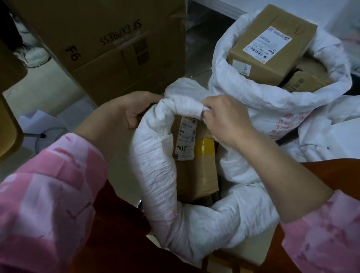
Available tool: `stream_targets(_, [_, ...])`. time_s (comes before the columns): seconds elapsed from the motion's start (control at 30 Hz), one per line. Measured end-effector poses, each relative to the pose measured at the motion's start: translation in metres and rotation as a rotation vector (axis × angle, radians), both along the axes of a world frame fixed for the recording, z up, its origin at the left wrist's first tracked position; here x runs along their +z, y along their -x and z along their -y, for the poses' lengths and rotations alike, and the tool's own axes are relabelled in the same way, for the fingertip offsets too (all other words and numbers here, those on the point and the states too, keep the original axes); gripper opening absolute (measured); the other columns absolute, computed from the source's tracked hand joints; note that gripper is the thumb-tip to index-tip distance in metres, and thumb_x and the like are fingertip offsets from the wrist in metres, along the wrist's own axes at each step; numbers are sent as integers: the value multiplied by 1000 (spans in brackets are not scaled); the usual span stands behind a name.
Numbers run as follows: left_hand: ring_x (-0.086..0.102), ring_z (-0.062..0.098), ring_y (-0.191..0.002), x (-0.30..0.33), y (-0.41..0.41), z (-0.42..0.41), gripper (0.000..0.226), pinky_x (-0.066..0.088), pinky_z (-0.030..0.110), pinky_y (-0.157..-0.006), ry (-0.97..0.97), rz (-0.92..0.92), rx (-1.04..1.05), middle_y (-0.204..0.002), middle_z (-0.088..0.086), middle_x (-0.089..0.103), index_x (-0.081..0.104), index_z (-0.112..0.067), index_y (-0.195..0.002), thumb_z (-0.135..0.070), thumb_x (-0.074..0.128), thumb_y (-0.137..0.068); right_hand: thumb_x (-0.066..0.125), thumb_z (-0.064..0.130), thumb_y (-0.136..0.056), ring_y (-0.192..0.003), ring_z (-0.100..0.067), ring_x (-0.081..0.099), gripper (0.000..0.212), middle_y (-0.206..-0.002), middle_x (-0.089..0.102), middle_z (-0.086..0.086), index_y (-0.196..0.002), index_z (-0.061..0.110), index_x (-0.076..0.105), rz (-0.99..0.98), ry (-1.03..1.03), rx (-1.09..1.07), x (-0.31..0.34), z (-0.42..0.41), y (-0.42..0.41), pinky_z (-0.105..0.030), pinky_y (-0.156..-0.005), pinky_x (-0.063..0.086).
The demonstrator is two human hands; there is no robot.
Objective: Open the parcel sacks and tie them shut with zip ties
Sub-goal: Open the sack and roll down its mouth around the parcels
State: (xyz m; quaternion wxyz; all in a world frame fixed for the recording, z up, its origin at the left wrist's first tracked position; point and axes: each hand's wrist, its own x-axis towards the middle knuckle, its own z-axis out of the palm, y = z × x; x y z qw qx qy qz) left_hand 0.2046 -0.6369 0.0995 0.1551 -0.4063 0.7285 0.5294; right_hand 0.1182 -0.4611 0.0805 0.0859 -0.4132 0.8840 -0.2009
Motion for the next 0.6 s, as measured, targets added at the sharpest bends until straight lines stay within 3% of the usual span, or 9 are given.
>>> stream_targets(0.07, [57,20,-69,6,-3,1,34,45,30,-62,231,55,-15,-78,7,61,66,-5,-87,-39,63,-87,60,15,-89,-92,-20,59,10,-94,63,-2,-92,13,69,231,12,-25,0,2,20,-29,-68,45])
stream_targets(0.13, [63,17,-70,15,-3,-11,39,49,30,-63,575,-39,-31,-78,2,66,69,-11,-83,-49,62,-85,66,16,-86,-103,-17,54,24,-112,57,-1,-109,12,64,371,23,-65,4,5,35,-30,-82,45])
stream_targets(0.23, [63,17,-75,18,-6,-37,36,56,35,-66,775,-133,-140,-83,-1,65,67,-16,-90,-51,64,-82,69,14,-83,-89,-13,51,19,-96,54,1,-100,9,62,449,31,-85,8,14,45,-22,-66,40])
stream_targets(0.3, [60,20,-87,8,-7,-37,28,53,34,-70,788,-108,-274,-99,1,61,60,-15,-110,-28,63,-85,69,14,-83,-83,-13,52,9,-87,56,-1,-89,11,63,521,-19,-70,8,17,52,-21,-65,42])
stream_targets(0.37, [55,18,-91,1,-13,-22,31,45,28,-69,663,-38,-371,-104,1,58,58,-14,-117,-11,59,-86,68,14,-83,-77,-13,52,6,-81,57,-2,-80,15,63,613,-65,-75,4,13,60,-23,-65,43])
stream_targets(0.43, [58,18,-88,-10,-23,-1,18,46,30,-71,607,56,-372,-99,2,65,67,-17,-96,-5,63,-83,66,11,-86,-64,-11,47,9,-72,52,-4,-77,13,62,760,-40,-138,1,2,73,-18,-53,41])
stream_targets(0.5, [61,18,-86,-23,-39,16,24,48,30,-76,568,154,-259,-97,6,70,66,-21,-74,2,64,-81,63,6,-87,-55,-9,39,11,-64,46,-4,-76,10,62,888,10,-204,-3,-9,87,-14,-41,35])
stream_targets(0.6, [60,19,-85,-24,-42,15,20,48,31,-75,683,-1,-37,-96,5,69,69,-17,-82,-2,55,-86,65,11,-86,-58,-10,41,4,-66,48,-4,-84,7,64,738,-60,-205,0,-7,89,-18,-48,37])
